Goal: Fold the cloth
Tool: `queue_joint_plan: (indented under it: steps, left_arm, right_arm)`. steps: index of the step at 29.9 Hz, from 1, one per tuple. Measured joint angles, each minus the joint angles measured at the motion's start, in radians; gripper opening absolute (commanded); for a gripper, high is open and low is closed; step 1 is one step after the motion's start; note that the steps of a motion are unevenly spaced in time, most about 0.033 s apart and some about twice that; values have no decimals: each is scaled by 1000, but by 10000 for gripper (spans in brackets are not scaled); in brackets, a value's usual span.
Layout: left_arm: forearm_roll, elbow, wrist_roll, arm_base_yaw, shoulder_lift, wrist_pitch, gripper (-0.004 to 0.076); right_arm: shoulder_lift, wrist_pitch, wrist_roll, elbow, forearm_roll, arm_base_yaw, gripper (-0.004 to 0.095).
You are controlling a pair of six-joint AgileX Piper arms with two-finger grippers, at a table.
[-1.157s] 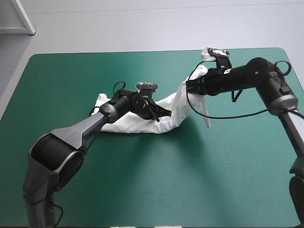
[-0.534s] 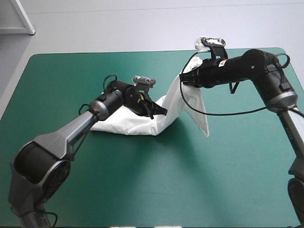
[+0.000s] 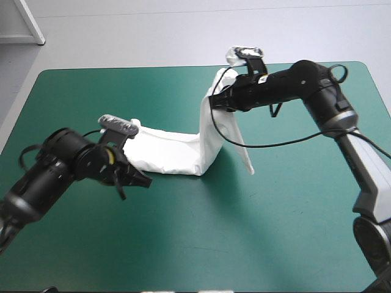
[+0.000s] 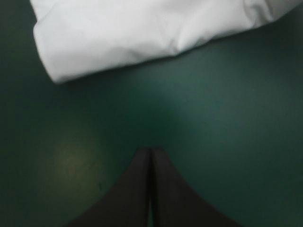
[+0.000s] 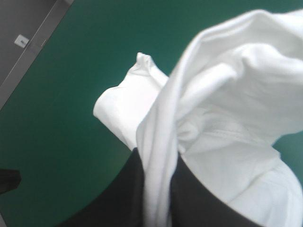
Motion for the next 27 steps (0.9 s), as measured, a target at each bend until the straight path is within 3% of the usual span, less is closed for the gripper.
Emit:
queue_joint_plan:
  steps: [7,16,18,22,24,27]
  left_arm:
    - [6,261,-79,0,-308,17,-10]
    - [8,385,-116,0,-494,18,-10]
    - [8,396,-116,0,-511,20,-10]
    - [8,404,-116,0,-524,21,-10]
    - [8,405,-116,0,-524,22,-10]
    - [8,405,-116,0,-524,22,-10]
  right_arm:
    - [237,-19,-7,-226,7,187,-14]
    - [610,-76,15,-610,14,337,9]
    - [689,-81,24,-689,29,348,120]
    - [784,-80,28,-781,52,352,579]
    - [797,-74,30,-797,52,352,738]
    - [796,-48,37,-815,53,352,755]
